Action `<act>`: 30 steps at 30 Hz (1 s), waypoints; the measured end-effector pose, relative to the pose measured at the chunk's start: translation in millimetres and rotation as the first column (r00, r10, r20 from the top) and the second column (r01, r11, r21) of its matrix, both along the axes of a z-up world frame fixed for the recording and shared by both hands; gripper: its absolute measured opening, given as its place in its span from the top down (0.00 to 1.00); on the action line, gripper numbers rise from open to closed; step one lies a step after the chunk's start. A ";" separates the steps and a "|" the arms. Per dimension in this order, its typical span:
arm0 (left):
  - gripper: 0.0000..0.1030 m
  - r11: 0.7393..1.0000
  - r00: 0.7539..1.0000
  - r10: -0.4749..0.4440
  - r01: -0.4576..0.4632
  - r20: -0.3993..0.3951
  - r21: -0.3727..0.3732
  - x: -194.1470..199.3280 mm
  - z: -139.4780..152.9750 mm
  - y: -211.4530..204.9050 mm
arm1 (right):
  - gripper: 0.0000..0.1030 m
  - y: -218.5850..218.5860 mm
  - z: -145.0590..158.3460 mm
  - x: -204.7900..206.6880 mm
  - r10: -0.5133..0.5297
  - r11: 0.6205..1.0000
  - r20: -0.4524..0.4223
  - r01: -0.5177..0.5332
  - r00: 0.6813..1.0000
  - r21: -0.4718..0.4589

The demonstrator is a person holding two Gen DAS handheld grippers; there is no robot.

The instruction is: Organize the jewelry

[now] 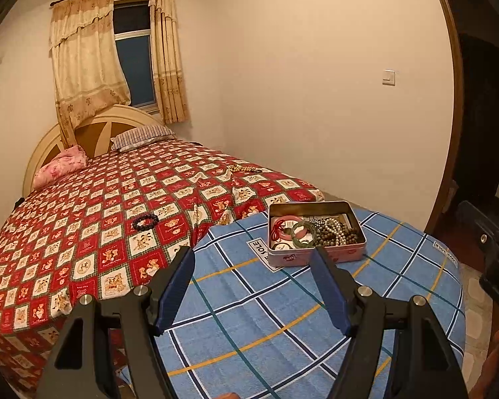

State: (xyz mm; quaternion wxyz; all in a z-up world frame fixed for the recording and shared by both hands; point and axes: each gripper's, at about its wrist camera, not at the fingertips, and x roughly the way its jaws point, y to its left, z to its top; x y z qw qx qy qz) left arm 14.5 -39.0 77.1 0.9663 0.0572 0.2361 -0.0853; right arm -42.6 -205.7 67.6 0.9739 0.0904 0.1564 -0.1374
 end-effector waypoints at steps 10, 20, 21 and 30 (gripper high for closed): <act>0.30 1.000 1.000 0.000 0.000 -0.003 0.005 -1.3 -0.6 -0.8 | 0.07 1.7 -1.4 -0.8 0.001 1.000 -0.003 -0.001 1.000 0.002; 0.30 1.000 1.000 0.000 0.000 -0.005 0.009 -0.5 -2.2 0.3 | 0.07 2.8 -1.6 -0.6 -0.001 1.000 -0.006 0.001 1.000 0.003; 0.30 1.000 1.000 0.000 0.000 -0.005 0.008 -0.4 -2.2 0.8 | 0.07 2.4 -1.6 -0.4 -0.002 1.000 -0.005 0.002 1.000 0.003; 0.29 1.000 1.000 0.005 -0.005 -0.003 0.011 0.5 -3.4 2.2 | 0.07 3.7 -5.7 0.3 -0.004 1.000 -0.012 0.004 1.000 0.006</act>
